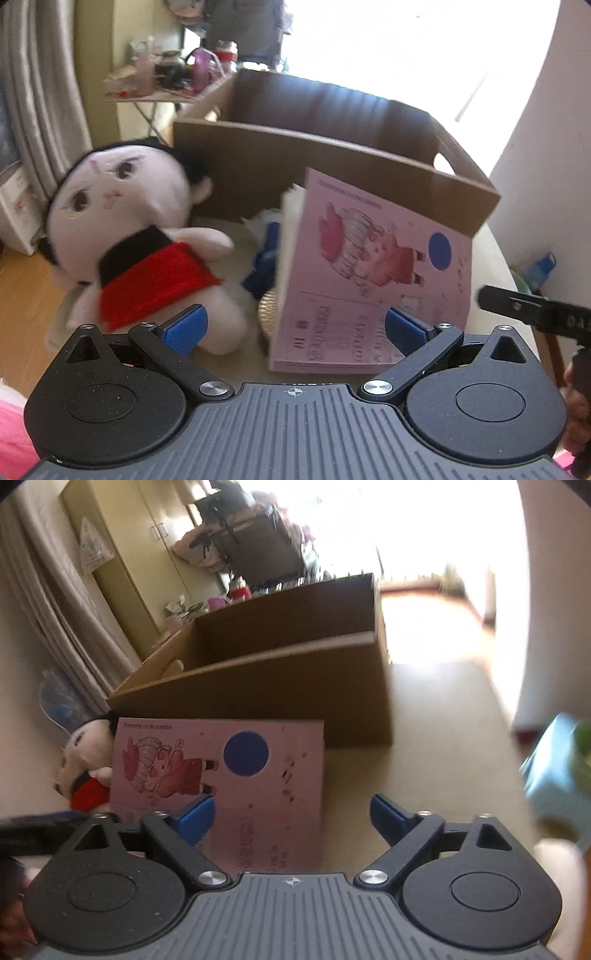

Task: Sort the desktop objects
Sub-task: 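Close the left gripper on the pink booklet's edge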

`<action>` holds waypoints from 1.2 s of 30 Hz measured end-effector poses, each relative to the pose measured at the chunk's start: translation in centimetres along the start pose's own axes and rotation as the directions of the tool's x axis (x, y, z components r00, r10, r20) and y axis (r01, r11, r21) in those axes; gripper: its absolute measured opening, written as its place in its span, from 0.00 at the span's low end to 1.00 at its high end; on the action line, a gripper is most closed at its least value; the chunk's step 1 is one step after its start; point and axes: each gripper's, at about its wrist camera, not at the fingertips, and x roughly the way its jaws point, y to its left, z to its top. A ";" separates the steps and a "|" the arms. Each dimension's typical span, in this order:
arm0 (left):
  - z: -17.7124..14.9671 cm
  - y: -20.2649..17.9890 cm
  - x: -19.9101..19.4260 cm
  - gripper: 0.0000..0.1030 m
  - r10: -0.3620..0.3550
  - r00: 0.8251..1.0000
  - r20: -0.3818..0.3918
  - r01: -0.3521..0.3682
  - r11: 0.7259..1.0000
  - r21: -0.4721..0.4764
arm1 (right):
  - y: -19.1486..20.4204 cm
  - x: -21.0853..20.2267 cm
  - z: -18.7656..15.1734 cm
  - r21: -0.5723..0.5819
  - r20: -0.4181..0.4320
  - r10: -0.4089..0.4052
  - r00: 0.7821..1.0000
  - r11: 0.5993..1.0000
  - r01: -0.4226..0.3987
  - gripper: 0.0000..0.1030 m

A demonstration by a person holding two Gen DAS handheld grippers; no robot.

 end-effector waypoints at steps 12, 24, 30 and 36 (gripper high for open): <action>0.2 -1.7 3.5 0.98 0.010 0.992 -0.126 0.006 0.992 0.123 | -1.3 3.9 0.4 0.100 -0.115 0.083 0.990 0.992 -0.072 0.65; 0.1 -2.0 4.7 0.98 0.004 0.989 -0.149 0.014 0.993 0.119 | -2.7 4.8 0.6 0.167 -0.147 0.111 0.983 0.982 -0.086 0.59; 0.1 -1.3 5.0 0.99 0.004 0.988 -0.157 0.013 0.994 0.107 | -2.3 5.4 0.6 0.186 -0.150 0.138 0.979 0.976 -0.109 0.60; -0.4 -1.4 4.7 0.99 0.006 0.987 -0.159 0.010 0.995 0.097 | -2.2 5.1 0.6 0.181 -0.148 0.134 0.980 0.978 -0.106 0.60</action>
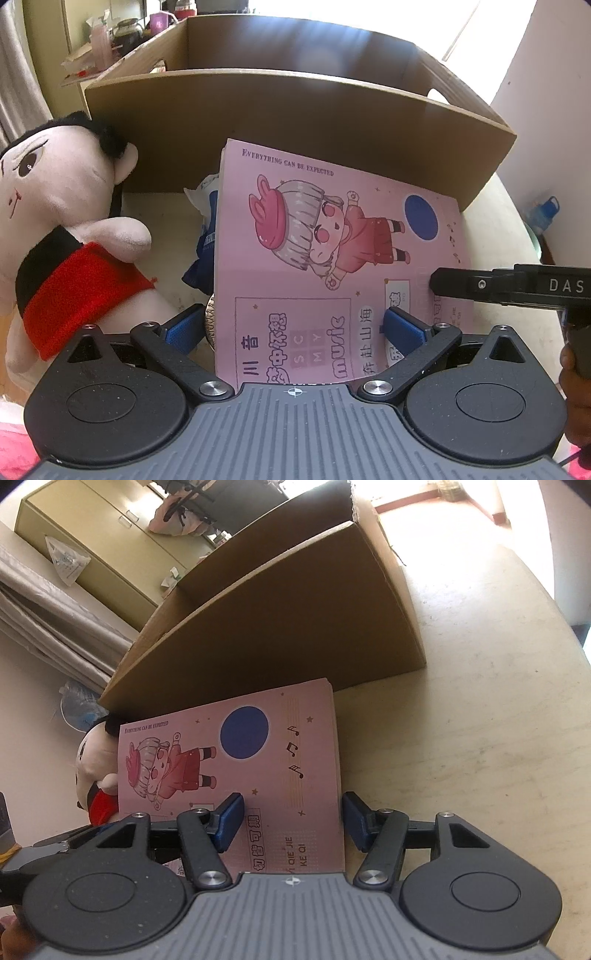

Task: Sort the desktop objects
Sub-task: 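Close the left gripper on the pink booklet's edge, then lift the pink booklet off the table with the left gripper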

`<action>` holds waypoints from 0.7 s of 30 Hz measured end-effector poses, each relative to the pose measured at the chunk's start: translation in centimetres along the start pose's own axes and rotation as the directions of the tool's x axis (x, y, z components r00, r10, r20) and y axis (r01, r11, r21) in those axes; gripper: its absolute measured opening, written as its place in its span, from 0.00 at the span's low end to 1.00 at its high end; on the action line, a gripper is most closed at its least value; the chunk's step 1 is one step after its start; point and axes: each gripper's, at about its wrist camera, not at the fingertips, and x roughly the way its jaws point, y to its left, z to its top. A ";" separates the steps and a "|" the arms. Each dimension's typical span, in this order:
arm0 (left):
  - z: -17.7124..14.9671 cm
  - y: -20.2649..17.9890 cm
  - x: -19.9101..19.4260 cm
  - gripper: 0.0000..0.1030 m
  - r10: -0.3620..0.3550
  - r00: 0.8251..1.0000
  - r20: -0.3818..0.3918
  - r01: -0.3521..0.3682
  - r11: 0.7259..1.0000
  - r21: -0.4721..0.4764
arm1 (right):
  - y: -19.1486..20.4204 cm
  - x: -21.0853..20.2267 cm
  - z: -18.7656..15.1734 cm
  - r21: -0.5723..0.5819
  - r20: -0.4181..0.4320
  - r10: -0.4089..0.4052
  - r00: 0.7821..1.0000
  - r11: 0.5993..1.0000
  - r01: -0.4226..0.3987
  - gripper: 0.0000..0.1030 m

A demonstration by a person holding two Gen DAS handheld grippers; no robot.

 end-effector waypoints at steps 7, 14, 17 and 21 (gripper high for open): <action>-0.8 -0.6 -0.5 0.99 0.001 1.000 -0.015 -0.001 1.000 -0.016 | 0.1 -0.5 0.0 -0.017 -0.004 0.004 1.000 1.000 -0.004 0.60; -2.0 -1.9 -0.8 0.99 0.009 1.000 -0.019 -0.009 1.000 0.005 | 0.2 -0.2 -0.4 -0.054 -0.001 0.000 1.000 0.999 0.000 0.60; -2.3 -2.2 -1.1 0.99 0.009 1.000 -0.018 -0.009 1.000 -0.003 | 0.2 -0.3 -0.5 -0.054 -0.005 -0.001 1.000 0.999 0.001 0.60; -2.7 -2.6 -1.3 0.99 -0.002 1.000 -0.022 0.001 1.000 -0.025 | 0.5 -1.1 -0.4 -0.076 0.009 -0.002 1.000 0.997 0.003 0.60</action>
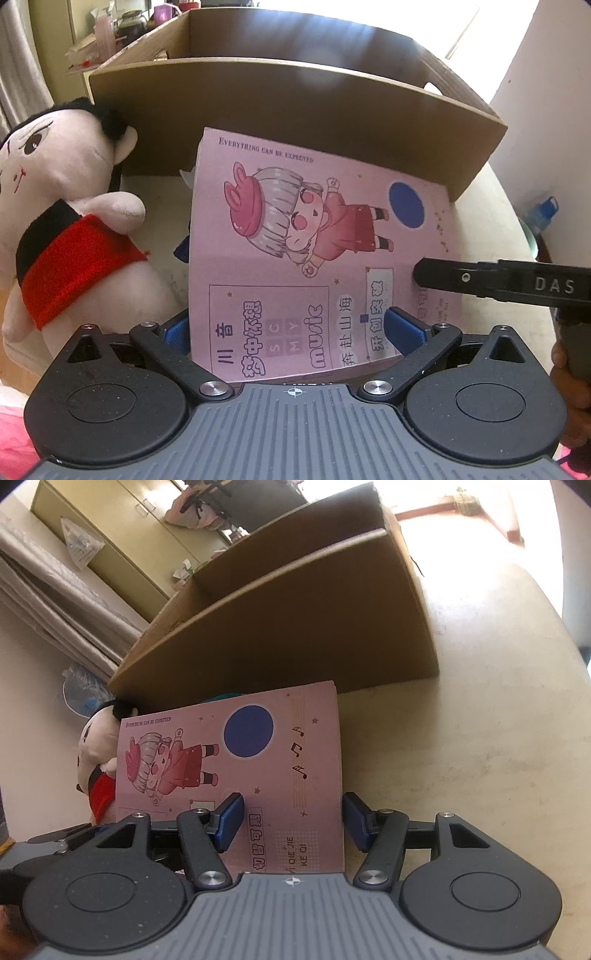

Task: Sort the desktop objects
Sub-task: 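Lift the pink booklet off the table with the left gripper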

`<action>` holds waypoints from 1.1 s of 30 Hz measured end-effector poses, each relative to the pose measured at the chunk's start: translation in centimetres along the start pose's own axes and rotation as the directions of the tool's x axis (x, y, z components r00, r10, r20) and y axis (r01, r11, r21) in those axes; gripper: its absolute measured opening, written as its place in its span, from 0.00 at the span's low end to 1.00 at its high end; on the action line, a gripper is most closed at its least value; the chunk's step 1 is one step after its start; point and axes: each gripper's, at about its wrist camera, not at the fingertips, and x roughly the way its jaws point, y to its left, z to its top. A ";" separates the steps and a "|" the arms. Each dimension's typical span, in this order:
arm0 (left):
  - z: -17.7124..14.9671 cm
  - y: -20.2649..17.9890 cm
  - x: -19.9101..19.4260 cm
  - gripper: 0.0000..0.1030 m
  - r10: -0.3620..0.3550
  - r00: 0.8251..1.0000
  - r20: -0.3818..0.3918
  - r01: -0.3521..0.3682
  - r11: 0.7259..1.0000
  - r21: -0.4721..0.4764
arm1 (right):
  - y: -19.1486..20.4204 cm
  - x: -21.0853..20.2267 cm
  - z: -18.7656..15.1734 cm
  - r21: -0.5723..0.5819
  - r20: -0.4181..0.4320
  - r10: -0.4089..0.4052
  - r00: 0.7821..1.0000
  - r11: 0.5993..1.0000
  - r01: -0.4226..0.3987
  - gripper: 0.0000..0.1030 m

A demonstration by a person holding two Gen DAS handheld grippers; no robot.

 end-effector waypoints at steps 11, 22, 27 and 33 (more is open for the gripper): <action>-0.2 0.3 -3.1 1.00 -0.043 0.996 0.072 0.046 0.998 -0.050 | 1.4 -1.8 1.2 -0.007 0.029 0.052 0.998 0.999 -0.052 0.60; -1.7 0.8 -5.2 1.00 -0.051 0.992 0.120 0.063 0.993 -0.102 | 2.5 0.0 2.4 -0.016 0.059 0.058 0.997 0.998 -0.057 0.60; -1.6 0.9 -5.6 1.00 -0.027 0.993 0.119 0.041 0.992 -0.119 | 2.1 1.7 2.3 0.005 0.047 0.053 0.998 0.999 -0.053 0.60; -2.0 0.2 -5.5 1.00 -0.020 0.995 0.101 0.031 0.993 -0.115 | 1.5 2.6 1.8 0.047 0.043 0.057 0.997 0.997 -0.059 0.61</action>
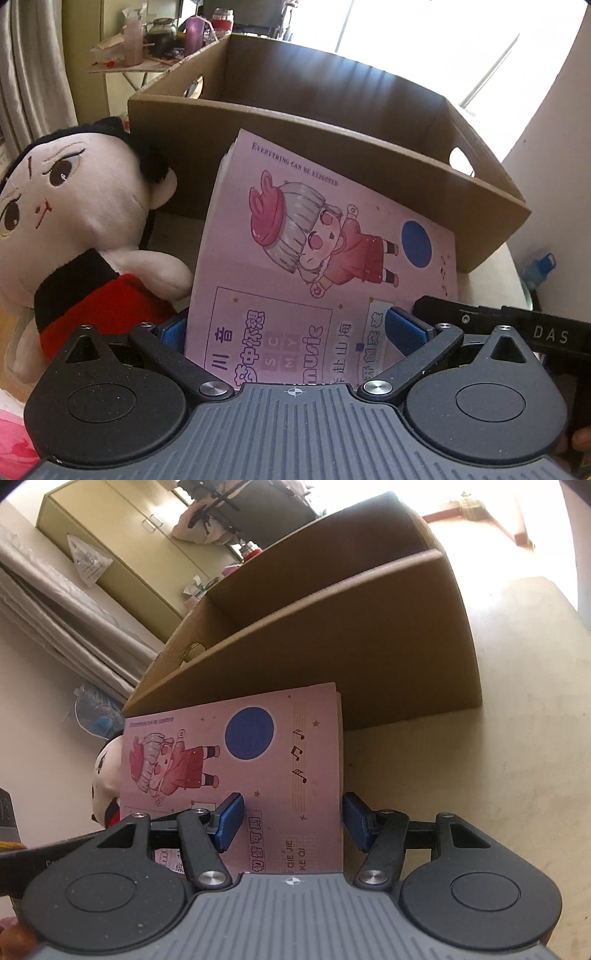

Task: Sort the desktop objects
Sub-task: 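Lift the pink booklet off the table with the left gripper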

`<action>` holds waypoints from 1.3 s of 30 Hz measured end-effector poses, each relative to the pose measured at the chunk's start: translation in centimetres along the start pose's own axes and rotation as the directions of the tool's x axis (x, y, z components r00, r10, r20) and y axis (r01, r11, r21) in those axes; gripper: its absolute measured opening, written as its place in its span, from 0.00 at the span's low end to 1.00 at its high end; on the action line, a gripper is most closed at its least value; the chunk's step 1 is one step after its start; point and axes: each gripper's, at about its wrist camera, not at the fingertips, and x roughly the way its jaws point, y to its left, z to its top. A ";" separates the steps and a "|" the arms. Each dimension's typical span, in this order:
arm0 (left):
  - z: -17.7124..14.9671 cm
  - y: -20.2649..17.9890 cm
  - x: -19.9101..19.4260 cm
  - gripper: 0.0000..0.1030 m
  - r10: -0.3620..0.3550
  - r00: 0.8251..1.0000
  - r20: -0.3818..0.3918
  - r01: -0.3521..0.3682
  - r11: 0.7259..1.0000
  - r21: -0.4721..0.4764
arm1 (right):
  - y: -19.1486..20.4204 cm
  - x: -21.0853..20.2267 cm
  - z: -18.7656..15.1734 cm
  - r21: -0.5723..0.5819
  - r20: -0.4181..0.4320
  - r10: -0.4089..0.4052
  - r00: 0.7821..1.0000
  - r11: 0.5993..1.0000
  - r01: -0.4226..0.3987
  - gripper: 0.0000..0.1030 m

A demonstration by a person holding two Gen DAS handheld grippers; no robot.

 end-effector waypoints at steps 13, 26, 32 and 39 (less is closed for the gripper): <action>-1.6 -1.9 -0.9 1.00 0.010 1.000 -0.012 -0.009 1.000 0.027 | 0.0 1.3 -0.2 0.050 0.000 0.038 0.999 0.998 -0.038 0.68; -2.4 -3.0 -1.1 1.00 -0.001 1.000 -0.008 0.002 0.998 0.066 | -0.9 0.8 -1.0 0.070 -0.017 0.011 1.000 0.998 -0.010 0.68; -1.6 -2.5 -0.5 1.00 -0.002 1.000 0.000 0.002 0.998 0.070 | -1.2 0.6 -1.6 0.082 -0.028 0.032 0.999 0.996 -0.029 0.66; -2.0 -2.1 -0.3 1.00 -0.003 0.999 0.036 0.000 0.996 0.094 | -1.0 0.4 -1.7 0.064 -0.012 0.012 1.000 0.998 -0.011 0.61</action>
